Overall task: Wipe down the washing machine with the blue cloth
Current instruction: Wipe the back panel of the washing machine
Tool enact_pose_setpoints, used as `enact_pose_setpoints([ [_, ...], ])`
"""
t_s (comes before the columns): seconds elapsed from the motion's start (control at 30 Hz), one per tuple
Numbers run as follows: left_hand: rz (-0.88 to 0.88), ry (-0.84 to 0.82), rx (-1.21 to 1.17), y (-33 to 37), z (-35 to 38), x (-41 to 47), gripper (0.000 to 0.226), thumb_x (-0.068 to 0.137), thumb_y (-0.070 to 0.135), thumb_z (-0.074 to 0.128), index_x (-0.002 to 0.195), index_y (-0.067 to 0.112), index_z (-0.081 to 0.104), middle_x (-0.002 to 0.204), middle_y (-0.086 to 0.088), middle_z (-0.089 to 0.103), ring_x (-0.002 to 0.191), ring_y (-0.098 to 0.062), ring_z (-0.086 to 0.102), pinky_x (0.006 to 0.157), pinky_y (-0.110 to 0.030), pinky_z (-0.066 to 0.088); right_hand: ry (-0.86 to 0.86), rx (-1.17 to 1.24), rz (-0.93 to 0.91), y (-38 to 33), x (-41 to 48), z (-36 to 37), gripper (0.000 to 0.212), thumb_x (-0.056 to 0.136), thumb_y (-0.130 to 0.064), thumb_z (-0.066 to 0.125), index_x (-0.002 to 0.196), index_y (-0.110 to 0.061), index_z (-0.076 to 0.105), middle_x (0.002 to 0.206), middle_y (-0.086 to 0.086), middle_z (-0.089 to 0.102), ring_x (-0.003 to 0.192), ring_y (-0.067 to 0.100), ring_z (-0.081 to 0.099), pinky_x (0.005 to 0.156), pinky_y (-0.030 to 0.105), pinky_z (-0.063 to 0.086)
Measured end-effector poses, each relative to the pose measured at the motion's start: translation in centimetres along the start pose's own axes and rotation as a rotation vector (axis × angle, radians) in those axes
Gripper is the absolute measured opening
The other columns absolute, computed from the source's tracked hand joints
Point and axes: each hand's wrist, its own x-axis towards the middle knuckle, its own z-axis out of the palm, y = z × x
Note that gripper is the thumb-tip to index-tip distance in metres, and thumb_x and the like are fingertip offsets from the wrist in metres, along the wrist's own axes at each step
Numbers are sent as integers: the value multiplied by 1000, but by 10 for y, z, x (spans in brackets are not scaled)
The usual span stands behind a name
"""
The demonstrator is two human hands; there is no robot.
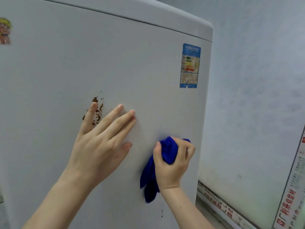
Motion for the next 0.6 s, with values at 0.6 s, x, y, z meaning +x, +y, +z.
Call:
enact_pose_setpoints([
  [0.6, 31, -49, -13, -3, -4, -1, 46, 86, 27, 64, 130, 10, 66, 140, -3, 60, 134, -25, 51, 116, -65, 25, 373, -169, 596, 43, 101, -48, 44, 81, -30, 77, 113, -18, 50, 120, -2, 35, 108, 31, 50, 78, 38, 49],
])
